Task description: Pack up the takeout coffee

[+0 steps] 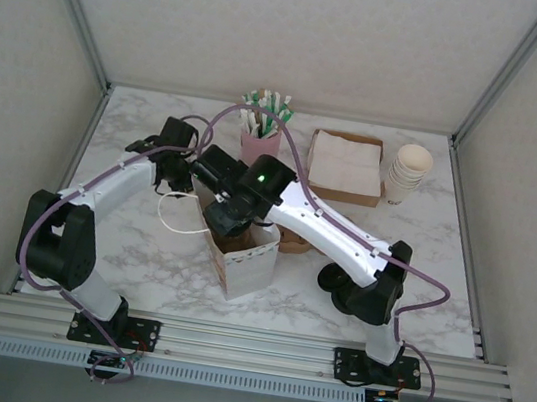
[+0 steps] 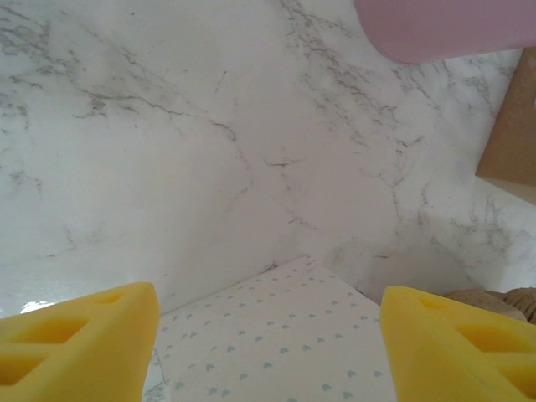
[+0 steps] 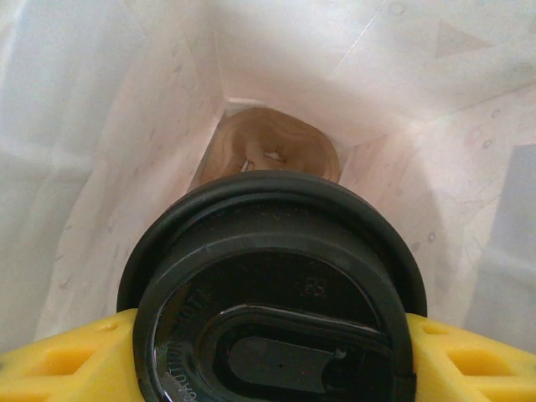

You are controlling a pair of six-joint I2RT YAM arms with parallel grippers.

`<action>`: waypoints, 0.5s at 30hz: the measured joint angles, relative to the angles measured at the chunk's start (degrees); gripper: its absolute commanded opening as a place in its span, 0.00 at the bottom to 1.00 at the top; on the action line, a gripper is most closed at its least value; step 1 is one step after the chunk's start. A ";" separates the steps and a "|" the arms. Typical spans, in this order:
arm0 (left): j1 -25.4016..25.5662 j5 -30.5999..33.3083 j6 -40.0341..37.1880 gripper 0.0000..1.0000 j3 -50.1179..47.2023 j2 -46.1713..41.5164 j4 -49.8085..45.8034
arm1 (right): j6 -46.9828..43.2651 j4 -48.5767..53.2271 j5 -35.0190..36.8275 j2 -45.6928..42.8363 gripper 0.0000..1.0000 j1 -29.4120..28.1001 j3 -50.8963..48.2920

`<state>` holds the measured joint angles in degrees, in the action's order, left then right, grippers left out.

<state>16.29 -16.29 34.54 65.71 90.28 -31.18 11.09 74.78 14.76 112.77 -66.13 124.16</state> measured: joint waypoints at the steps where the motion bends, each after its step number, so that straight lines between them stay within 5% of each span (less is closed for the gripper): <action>1: -0.04 0.15 0.04 0.68 -0.22 0.02 0.00 | 0.02 -0.20 0.00 0.07 0.51 0.11 -0.20; 15: -0.09 0.35 0.33 0.67 -0.98 0.52 -0.35 | 0.90 -2.34 -0.39 0.44 0.51 1.03 -5.14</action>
<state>16.21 -15.94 34.87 64.73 90.80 -31.53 11.99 72.44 14.37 113.21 -65.10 119.02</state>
